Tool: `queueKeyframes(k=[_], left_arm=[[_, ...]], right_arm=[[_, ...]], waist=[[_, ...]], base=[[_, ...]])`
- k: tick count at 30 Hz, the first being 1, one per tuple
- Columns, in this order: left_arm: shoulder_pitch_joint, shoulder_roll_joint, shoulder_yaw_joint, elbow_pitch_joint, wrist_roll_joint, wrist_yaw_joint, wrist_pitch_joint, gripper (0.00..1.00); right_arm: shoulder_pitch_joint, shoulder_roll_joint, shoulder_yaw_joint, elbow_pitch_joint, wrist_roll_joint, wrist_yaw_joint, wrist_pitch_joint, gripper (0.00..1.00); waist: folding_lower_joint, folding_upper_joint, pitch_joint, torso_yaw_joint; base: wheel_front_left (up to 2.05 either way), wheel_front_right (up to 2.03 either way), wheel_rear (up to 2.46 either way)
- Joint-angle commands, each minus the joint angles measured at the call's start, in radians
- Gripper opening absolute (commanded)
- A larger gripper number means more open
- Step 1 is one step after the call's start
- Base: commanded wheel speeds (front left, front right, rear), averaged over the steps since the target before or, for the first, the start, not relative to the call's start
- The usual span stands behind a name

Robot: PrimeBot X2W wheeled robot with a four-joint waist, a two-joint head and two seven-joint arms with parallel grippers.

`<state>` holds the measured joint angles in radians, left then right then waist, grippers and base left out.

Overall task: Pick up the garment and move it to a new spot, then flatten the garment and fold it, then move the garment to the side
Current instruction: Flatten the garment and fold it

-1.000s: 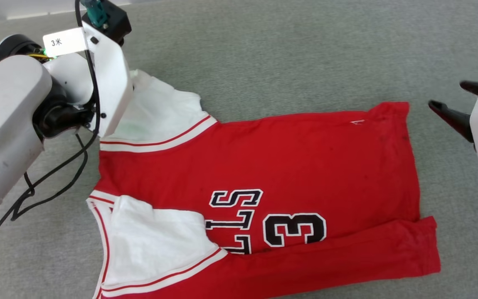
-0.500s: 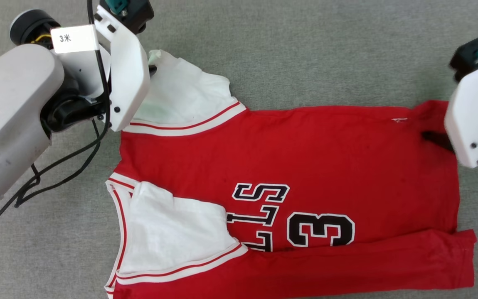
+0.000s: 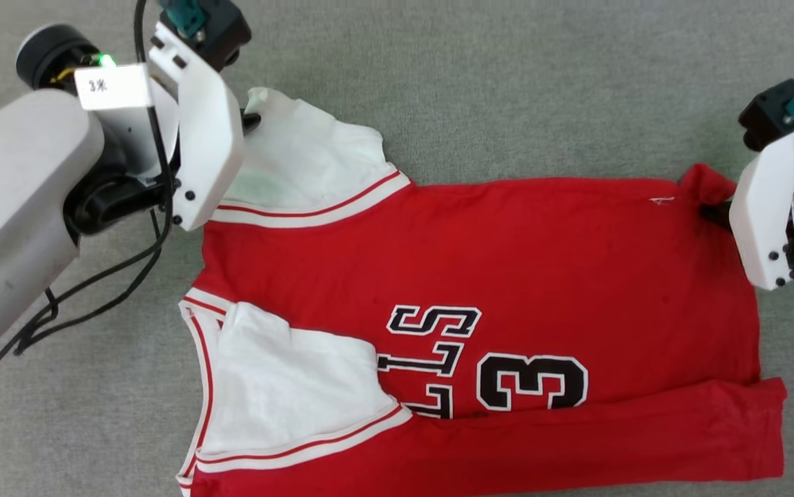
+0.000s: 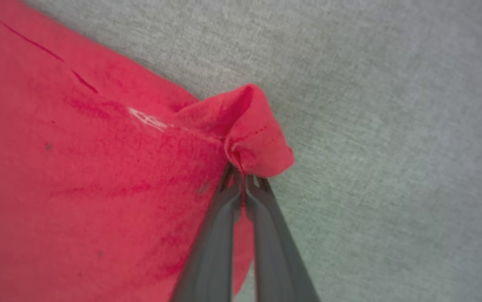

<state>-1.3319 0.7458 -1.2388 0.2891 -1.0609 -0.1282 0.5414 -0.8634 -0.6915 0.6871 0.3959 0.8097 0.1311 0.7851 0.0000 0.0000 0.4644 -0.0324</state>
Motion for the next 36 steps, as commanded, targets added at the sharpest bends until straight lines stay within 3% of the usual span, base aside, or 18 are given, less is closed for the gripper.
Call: queueKeyframes(k=[1, 11, 19, 26, 31, 36], left_arm=[[0.032, 0.013, -0.003, -0.009, -0.009, -0.002, -0.022, 0.00], [0.166, 0.087, -0.012, -0.105, -0.035, 0.015, -0.091, 0.00], [0.352, 0.178, -0.025, -0.220, -0.078, 0.074, -0.143, 0.00], [0.528, 0.219, -0.032, -0.275, -0.117, 0.125, -0.203, 0.00], [0.640, 0.222, -0.036, -0.288, -0.130, 0.147, -0.227, 0.00], [0.731, 0.188, -0.039, -0.259, -0.141, 0.159, -0.246, 0.00]], right_arm=[[0.018, -0.002, 0.017, 0.012, 0.010, -0.001, -0.047, 0.00], [0.094, -0.076, 0.057, -0.040, 0.070, -0.001, -0.219, 0.00], [0.214, -0.136, 0.090, -0.108, 0.087, -0.001, -0.298, 0.00], [0.353, -0.160, 0.083, -0.150, 0.085, -0.001, -0.383, 0.00], [0.458, -0.165, 0.063, -0.170, 0.090, -0.001, -0.416, 0.00], [0.536, -0.136, 0.055, -0.154, 0.072, -0.001, -0.413, 0.00]], waist=[[0.0000, 0.0000, -0.049, -0.006], [0.0000, 0.0000, -0.188, 0.002], [0.0000, 0.0000, -0.271, 0.005], [0.0000, 0.0000, -0.313, 0.016], [0.0000, 0.0000, -0.323, 0.021], [0.0000, 0.0000, -0.313, 0.016]], base=[[0.00, 0.00, 0.00], [0.00, 0.00, 0.00], [0.00, 0.00, 0.00], [0.00, 0.00, 0.00], [0.00, 0.00, 0.00], [0.00, 0.00, 0.00]])
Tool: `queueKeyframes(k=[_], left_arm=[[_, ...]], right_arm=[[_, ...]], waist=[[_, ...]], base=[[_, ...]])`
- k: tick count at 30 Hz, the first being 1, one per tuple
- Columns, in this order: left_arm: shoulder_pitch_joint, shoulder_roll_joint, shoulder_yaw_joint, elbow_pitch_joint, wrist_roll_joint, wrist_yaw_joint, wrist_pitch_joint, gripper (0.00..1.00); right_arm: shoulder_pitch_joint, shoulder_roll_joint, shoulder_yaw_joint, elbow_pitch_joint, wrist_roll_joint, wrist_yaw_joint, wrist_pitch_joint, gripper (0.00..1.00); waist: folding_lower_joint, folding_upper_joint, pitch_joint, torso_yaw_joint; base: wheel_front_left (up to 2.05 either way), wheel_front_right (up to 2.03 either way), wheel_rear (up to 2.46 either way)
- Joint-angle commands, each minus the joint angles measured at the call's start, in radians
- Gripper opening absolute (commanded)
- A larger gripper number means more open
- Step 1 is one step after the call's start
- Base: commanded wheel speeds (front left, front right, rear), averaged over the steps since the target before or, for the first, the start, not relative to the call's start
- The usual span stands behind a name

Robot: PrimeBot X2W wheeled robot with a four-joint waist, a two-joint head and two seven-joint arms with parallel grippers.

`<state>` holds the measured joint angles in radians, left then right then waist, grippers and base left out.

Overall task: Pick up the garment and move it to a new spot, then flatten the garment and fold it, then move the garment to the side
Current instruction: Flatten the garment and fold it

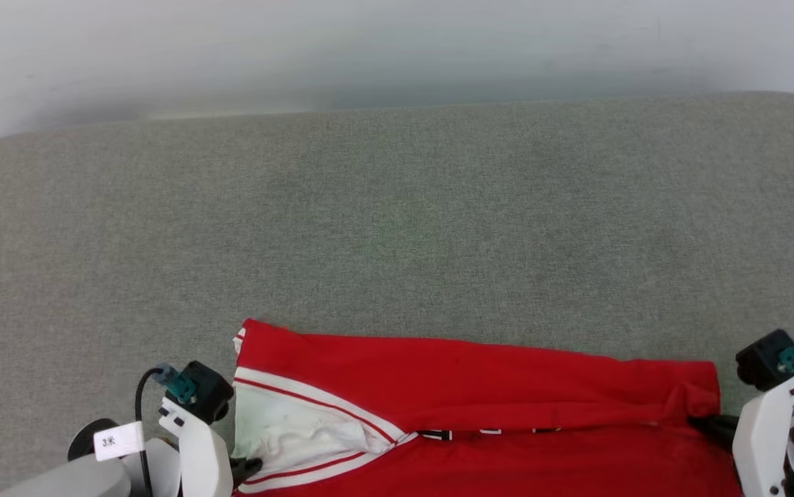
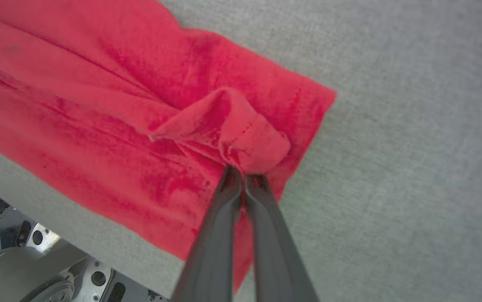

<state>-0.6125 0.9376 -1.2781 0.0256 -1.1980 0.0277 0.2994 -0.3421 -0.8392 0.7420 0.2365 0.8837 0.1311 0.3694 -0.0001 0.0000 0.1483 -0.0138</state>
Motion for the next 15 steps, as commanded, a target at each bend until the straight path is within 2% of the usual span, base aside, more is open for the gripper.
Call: queueKeyframes(k=[1, 6, 7, 8, 9, 13, 15], left_arm=[[0.022, -0.012, 0.001, 0.013, -0.004, 0.004, -0.008, 0.00], [0.052, -0.046, 0.003, 0.063, -0.003, 0.004, -0.038, 0.00], [0.053, -0.052, 0.006, 0.070, 0.001, 0.009, -0.048, 0.38], [0.052, -0.055, 0.010, 0.074, 0.009, 0.012, -0.062, 1.00], [0.054, -0.057, 0.020, 0.074, 0.003, 0.016, -0.082, 1.00], [0.065, -0.048, 0.066, 0.064, 0.007, 0.037, -0.192, 1.00], [0.072, -0.050, 0.088, 0.067, 0.029, 0.067, -0.263, 1.00]], right_arm=[[0.025, 0.023, -0.002, 0.011, 0.000, -0.001, 0.005, 0.00], [0.047, 0.066, -0.005, 0.047, -0.018, -0.001, 0.002, 0.00], [0.048, 0.072, -0.007, 0.051, -0.019, -0.001, 0.002, 0.29], [0.044, 0.072, -0.009, 0.050, -0.030, -0.001, -0.003, 0.88], [0.037, 0.065, -0.010, 0.045, -0.048, -0.001, -0.012, 1.00], [0.039, 0.046, -0.048, 0.013, -0.061, -0.001, -0.045, 1.00], [0.056, 0.034, -0.078, -0.007, -0.068, -0.001, -0.066, 1.00]], waist=[[0.0001, 0.0000, 0.006, -0.004], [0.0001, 0.0000, 0.013, -0.007], [0.0001, 0.0000, 0.011, -0.008], [0.0001, 0.0000, 0.006, -0.008], [0.0001, 0.0000, 0.002, -0.008], [0.0001, 0.0000, -0.024, -0.007], [0.0001, 0.0000, -0.036, -0.003]], base=[[0.00, 0.00, 0.00], [0.00, 0.00, 0.00], [0.00, 0.00, 0.00], [0.00, 0.00, 0.00], [0.00, 0.00, 0.00], [0.00, 0.00, 0.00], [0.00, 0.00, 0.00]])
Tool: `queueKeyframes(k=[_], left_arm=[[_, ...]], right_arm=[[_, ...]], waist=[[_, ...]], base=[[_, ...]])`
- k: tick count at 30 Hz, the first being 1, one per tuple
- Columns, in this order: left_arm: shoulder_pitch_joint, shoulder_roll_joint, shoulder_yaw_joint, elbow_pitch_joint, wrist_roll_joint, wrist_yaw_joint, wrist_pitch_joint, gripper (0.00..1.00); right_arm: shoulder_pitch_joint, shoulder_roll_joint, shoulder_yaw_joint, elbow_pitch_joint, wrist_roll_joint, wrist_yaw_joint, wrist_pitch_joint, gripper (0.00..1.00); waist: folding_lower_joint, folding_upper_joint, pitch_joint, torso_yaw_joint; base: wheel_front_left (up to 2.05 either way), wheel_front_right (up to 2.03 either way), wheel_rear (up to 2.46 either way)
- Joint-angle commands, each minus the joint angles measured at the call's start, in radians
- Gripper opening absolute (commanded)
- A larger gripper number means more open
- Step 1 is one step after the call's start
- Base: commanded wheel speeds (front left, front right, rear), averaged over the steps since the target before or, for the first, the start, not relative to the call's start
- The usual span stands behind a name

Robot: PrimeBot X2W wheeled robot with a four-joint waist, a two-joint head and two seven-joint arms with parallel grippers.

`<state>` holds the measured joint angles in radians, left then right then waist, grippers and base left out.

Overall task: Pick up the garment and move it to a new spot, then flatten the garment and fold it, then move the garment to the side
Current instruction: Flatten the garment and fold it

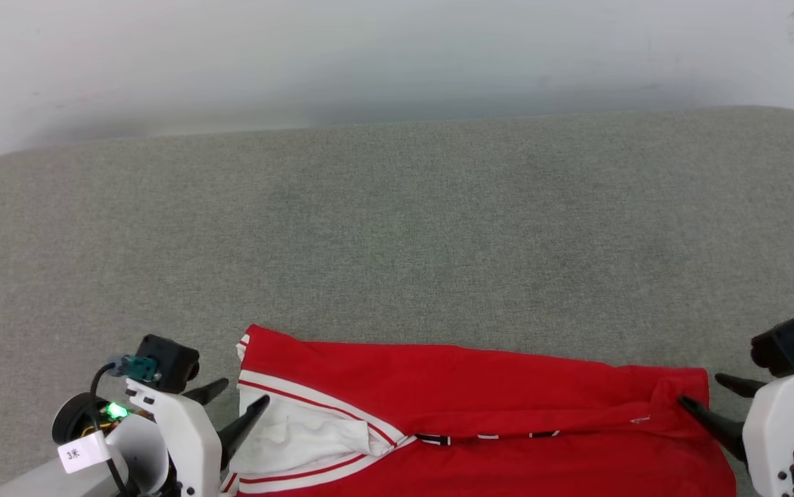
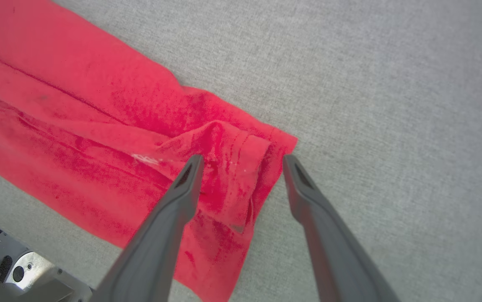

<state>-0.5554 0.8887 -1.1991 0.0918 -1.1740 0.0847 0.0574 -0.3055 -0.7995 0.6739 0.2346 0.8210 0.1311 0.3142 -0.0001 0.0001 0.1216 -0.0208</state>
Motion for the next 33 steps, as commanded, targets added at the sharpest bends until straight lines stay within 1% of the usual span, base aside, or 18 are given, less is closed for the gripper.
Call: queueKeyframes(k=[1, 6, 8, 10, 12, 14, 18, 21, 24, 29, 30, 33], left_arm=[[0.023, -0.007, 0.019, 0.003, 0.009, 0.022, -0.056, 1.00], [0.041, -0.042, 0.078, 0.046, 0.055, 0.104, -0.242, 1.00], [0.050, -0.061, 0.101, 0.062, 0.077, 0.132, -0.288, 1.00], [0.061, -0.080, 0.129, 0.073, 0.104, 0.159, -0.311, 1.00], [0.078, -0.101, 0.168, 0.081, 0.135, 0.188, -0.321, 1.00], [0.095, -0.129, 0.239, 0.069, 0.197, 0.218, -0.323, 1.00], [0.190, -0.193, 0.394, 0.032, 0.340, 0.271, -0.323, 1.00], [0.260, -0.246, 0.509, 0.011, 0.450, 0.281, -0.323, 1.00], [0.325, -0.312, 0.620, -0.004, 0.553, 0.274, -0.322, 1.00], [0.414, -0.420, 0.774, -0.029, 0.701, 0.237, -0.322, 1.00], [0.414, -0.420, 0.774, -0.029, 0.701, 0.237, -0.322, 1.00], [0.456, -0.485, 0.858, -0.037, 0.770, 0.208, -0.322, 1.00]], right_arm=[[0.026, -0.010, -0.032, -0.014, -0.005, -0.001, -0.021, 1.00], [0.073, -0.019, -0.149, -0.059, 0.012, -0.001, -0.043, 1.00], [0.095, -0.016, -0.210, -0.070, 0.030, -0.001, -0.047, 1.00], [0.119, -0.007, -0.273, -0.073, 0.048, -0.001, -0.049, 1.00], [0.147, 0.025, -0.341, -0.062, 0.104, -0.001, -0.043, 1.00], [0.171, 0.036, -0.406, -0.043, 0.142, -0.001, -0.034, 1.00], [0.221, 0.062, -0.473, 0.007, 0.170, -0.001, -0.008, 1.00], [0.254, 0.084, -0.503, 0.035, 0.193, -0.001, 0.019, 1.00], [0.271, 0.115, -0.519, 0.049, 0.223, -0.001, 0.044, 1.00], [0.280, 0.166, -0.509, 0.057, 0.261, -0.001, 0.089, 1.00], [0.280, 0.166, -0.509, 0.057, 0.261, -0.001, 0.089, 1.00], [0.286, 0.195, -0.490, 0.069, 0.283, -0.001, 0.118, 1.00]], waist=[[0.0001, -0.0001, -0.014, 0.007], [0.0001, -0.0001, -0.032, 0.017], [0.0001, -0.0001, -0.036, 0.020], [0.0001, -0.0001, -0.038, 0.023], [0.0001, -0.0001, -0.040, 0.024], [0.0001, -0.0001, -0.039, 0.029], [0.0001, -0.0001, -0.034, 0.040], [0.0001, -0.0001, -0.025, 0.051], [0.0001, -0.0001, -0.015, 0.056], [0.0001, -0.0001, -0.003, 0.062], [0.0001, -0.0001, -0.003, 0.062], [0.0001, -0.0001, 0.004, 0.066]], base=[[0.00, 0.00, 0.00], [0.00, 0.00, 0.00], [0.00, 0.00, 0.00], [0.00, 0.00, 0.00], [0.00, 0.00, 0.00], [0.00, 0.00, 0.00], [0.00, 0.00, 0.00], [0.00, 0.00, 0.00], [0.00, 0.00, 0.00], [0.00, 0.00, 0.00], [0.00, 0.00, 0.00], [0.00, 0.00, 0.00]])
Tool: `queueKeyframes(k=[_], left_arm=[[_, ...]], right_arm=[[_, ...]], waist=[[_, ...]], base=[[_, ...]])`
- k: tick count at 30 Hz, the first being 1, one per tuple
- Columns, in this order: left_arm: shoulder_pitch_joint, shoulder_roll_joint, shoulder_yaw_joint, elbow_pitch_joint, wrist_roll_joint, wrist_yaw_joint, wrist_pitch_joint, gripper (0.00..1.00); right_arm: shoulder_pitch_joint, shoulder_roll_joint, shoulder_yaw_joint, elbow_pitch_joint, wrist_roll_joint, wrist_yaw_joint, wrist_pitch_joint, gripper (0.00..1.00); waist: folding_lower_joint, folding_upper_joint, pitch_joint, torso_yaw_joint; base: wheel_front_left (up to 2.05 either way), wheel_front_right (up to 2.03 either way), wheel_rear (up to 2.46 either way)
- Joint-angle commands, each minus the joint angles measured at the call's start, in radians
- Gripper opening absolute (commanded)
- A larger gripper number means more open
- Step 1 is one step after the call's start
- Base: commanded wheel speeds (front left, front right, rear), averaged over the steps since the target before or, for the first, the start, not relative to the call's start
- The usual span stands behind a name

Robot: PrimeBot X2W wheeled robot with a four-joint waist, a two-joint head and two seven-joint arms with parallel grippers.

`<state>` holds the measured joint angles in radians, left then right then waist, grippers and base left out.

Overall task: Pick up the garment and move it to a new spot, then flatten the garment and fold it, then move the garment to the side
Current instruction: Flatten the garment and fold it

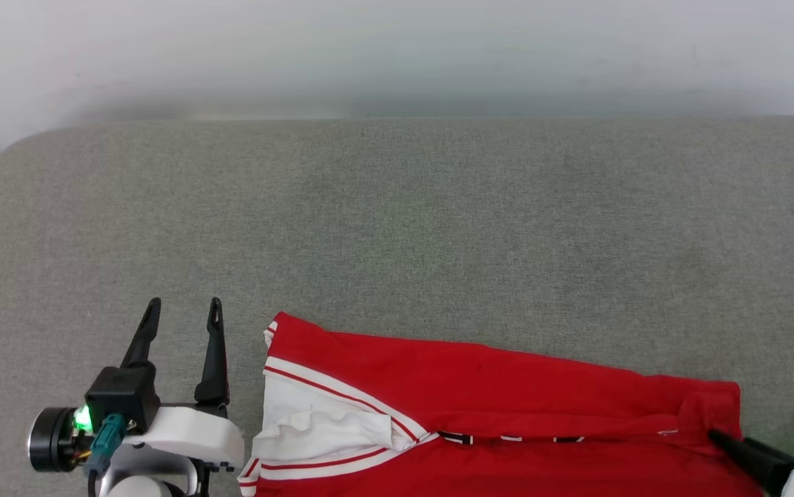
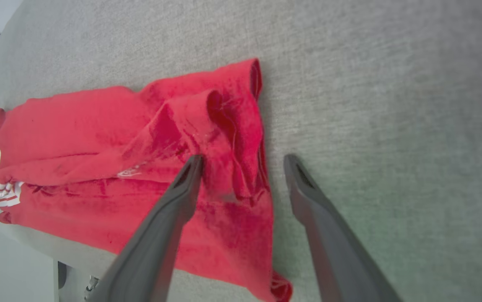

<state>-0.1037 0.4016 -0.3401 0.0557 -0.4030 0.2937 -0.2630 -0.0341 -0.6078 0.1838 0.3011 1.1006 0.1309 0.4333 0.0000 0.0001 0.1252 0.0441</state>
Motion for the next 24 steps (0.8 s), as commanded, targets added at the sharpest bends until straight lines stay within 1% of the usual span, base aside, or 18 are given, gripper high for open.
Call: queueKeyframes(k=[1, 8, 13, 16, 17, 18, 19, 24], left_arm=[[0.018, -0.020, 0.026, -0.005, 0.015, -0.010, -0.002, 1.00], [0.085, -0.132, 0.178, -0.006, 0.135, -0.092, -0.002, 1.00], [0.110, -0.196, 0.247, -0.015, 0.210, -0.147, -0.002, 1.00], [0.123, -0.233, 0.275, -0.014, 0.246, -0.174, -0.002, 1.00], [0.124, -0.244, 0.280, -0.013, 0.258, -0.182, -0.002, 1.00], [0.125, -0.254, 0.286, -0.012, 0.268, -0.192, -0.002, 1.00], [0.129, -0.264, 0.292, -0.007, 0.276, -0.201, -0.002, 1.00], [0.138, -0.298, 0.312, -0.001, 0.313, -0.233, -0.002, 1.00]], right_arm=[[0.014, 0.010, 0.008, 0.007, 0.006, 0.000, 0.010, 1.00], [0.015, 0.085, 0.089, 0.017, 0.034, 0.000, 0.063, 1.00], [-0.022, 0.110, 0.124, 0.034, 0.024, 0.000, 0.047, 1.00], [-0.050, 0.113, 0.141, 0.056, 0.008, 0.000, 0.031, 1.00], [-0.058, 0.112, 0.148, 0.065, 0.003, -0.001, 0.027, 0.55], [-0.066, 0.109, 0.158, 0.071, -0.005, -0.001, 0.024, 0.13], [-0.072, 0.107, 0.169, 0.079, -0.011, -0.001, 0.022, 0.00], [-0.089, 0.091, 0.199, 0.104, -0.016, -0.001, 0.007, 0.00]], waist=[[0.0000, -0.0001, 0.002, 0.003], [0.0000, -0.0001, 0.013, 0.014], [0.0000, -0.0001, 0.017, 0.017], [0.0000, -0.0001, 0.017, 0.017], [0.0000, -0.0001, 0.018, 0.018], [0.0000, -0.0001, 0.018, 0.018], [0.0000, -0.0001, 0.017, 0.018], [0.0000, -0.0001, 0.012, 0.018]], base=[[0.00, 0.00, 0.00], [0.00, 0.00, 0.00], [0.00, 0.00, 0.00], [0.00, 0.00, 0.00], [0.00, 0.00, 0.00], [0.00, 0.00, 0.00], [0.00, 0.00, 0.00], [0.00, 0.00, 0.00]])
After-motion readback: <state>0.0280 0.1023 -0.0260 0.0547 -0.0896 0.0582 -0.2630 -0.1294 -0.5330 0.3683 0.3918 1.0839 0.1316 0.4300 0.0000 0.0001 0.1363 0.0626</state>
